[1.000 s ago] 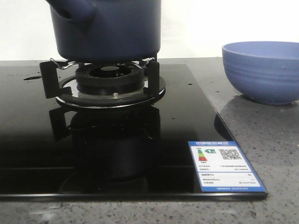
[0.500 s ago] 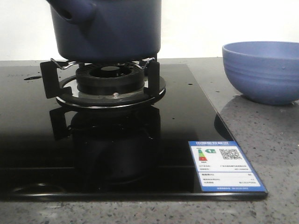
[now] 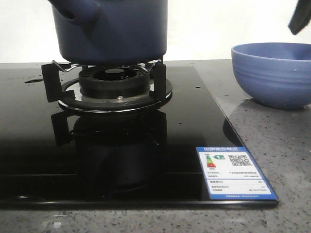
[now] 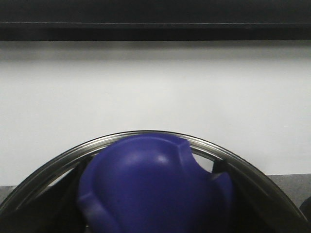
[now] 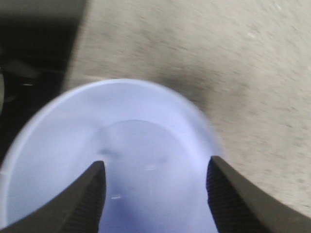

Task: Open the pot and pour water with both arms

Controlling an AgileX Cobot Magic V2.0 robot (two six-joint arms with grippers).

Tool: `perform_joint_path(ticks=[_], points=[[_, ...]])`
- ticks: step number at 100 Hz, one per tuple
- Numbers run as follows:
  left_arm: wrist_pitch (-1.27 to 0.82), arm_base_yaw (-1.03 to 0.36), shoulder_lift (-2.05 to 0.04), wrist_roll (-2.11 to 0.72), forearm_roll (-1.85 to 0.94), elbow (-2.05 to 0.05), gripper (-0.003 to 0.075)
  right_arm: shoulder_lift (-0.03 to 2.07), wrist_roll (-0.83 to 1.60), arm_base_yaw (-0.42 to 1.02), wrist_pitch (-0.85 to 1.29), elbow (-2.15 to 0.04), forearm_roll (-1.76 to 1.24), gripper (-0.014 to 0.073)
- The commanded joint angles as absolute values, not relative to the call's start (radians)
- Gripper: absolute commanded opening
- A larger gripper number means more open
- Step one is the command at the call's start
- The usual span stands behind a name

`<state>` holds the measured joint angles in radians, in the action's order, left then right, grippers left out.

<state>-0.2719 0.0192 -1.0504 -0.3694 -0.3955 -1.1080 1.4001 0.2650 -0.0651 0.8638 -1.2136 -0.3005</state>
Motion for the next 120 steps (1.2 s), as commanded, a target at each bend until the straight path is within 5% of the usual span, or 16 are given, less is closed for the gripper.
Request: perform_joint_path(ticks=[1, 52, 66, 87, 120], points=[[-0.172, 0.022, -1.025, -0.367, -0.410, -1.147, 0.0337, 1.398, 0.267, -0.102, 0.870, -1.261, -0.295, 0.0407], [-0.172, 0.022, -1.025, -0.367, -0.414, -1.147, 0.0337, 1.457, 0.267, -0.135, 0.938, -1.253, -0.277, 0.0392], [-0.172, 0.022, -1.025, -0.367, -0.414, -1.147, 0.0337, 1.506, 0.267, -0.135, 0.969, -1.253, -0.291, 0.0280], [-0.185, 0.022, -1.025, -0.367, -0.417, -1.147, 0.0337, 1.515, 0.267, -0.135, 0.971, -1.255, -0.295, -0.0072], [-0.201, 0.022, -1.025, -0.367, -0.417, -1.147, 0.0337, 1.504, 0.274, -0.127, 1.048, -1.353, -0.361, -0.0059]])
